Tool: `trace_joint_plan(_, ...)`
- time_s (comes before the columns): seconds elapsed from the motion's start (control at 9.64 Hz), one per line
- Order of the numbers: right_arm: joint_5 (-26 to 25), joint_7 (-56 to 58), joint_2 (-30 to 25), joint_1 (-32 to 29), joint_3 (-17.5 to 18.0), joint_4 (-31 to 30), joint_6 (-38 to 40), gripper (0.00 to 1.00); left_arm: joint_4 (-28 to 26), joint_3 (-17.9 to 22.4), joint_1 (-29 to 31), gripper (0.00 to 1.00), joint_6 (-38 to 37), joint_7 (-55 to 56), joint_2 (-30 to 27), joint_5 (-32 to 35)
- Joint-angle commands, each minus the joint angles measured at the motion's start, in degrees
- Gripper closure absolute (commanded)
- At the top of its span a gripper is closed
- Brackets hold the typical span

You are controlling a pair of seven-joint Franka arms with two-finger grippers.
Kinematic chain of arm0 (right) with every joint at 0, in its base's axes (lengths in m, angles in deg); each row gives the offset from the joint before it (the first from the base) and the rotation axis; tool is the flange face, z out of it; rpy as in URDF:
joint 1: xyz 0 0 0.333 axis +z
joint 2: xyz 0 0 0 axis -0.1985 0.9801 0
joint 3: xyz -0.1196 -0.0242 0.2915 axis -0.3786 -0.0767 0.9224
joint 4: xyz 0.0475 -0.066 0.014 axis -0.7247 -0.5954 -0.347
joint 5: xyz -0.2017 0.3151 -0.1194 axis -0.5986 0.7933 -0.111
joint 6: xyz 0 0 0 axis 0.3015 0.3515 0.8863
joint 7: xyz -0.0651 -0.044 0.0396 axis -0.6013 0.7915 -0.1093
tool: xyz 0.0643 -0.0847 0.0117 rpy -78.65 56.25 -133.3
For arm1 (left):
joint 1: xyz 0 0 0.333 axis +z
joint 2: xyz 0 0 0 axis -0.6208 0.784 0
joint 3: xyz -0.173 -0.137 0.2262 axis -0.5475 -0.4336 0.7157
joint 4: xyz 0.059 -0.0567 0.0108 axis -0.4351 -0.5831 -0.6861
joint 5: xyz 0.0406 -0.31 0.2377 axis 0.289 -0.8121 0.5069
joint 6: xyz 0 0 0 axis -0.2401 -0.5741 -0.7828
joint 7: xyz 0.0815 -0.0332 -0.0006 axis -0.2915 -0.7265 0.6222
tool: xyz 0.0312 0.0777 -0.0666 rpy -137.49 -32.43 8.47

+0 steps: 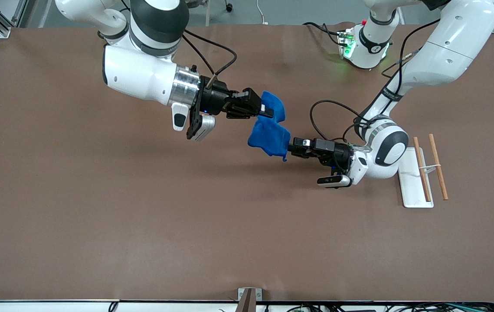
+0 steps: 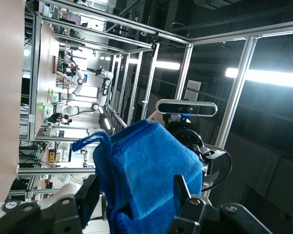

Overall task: Right arm passes towel to left arm to hang
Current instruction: 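Grasp the towel's hanging end with the left gripper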

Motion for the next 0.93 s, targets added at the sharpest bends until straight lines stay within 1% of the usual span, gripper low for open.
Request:
trace_joint_plan(0.0, 1.24, -0.14, 0.51, 0.58, -0.54, 1.03, -0.21, 1.0, -1.99, -1.35, 1.98, 0.35, 0.04, -0.77, -0.29, -0.73)
trace_joint_plan(0.41, 1.24, -0.23, 0.51, 0.58, -0.46, 1.03, -0.21, 1.0, -1.64, -2.32, 2.43, 0.39, 0.03, -0.77, -0.38, -0.73)
trace_joint_plan(0.73, 1.33, -0.49, 0.51, 0.58, -0.46, 1.03, -0.29, 1.0, -1.81, -2.32, 2.52, 0.45, 0.03, -0.77, -0.38, -0.73)
trace_joint_plan(0.83, 1.24, -0.49, 0.51, 0.58, -0.46, 1.03, -0.21, 1.0, -1.81, -2.32, 2.61, 0.5, 0.03, -0.77, -0.38, -0.73)
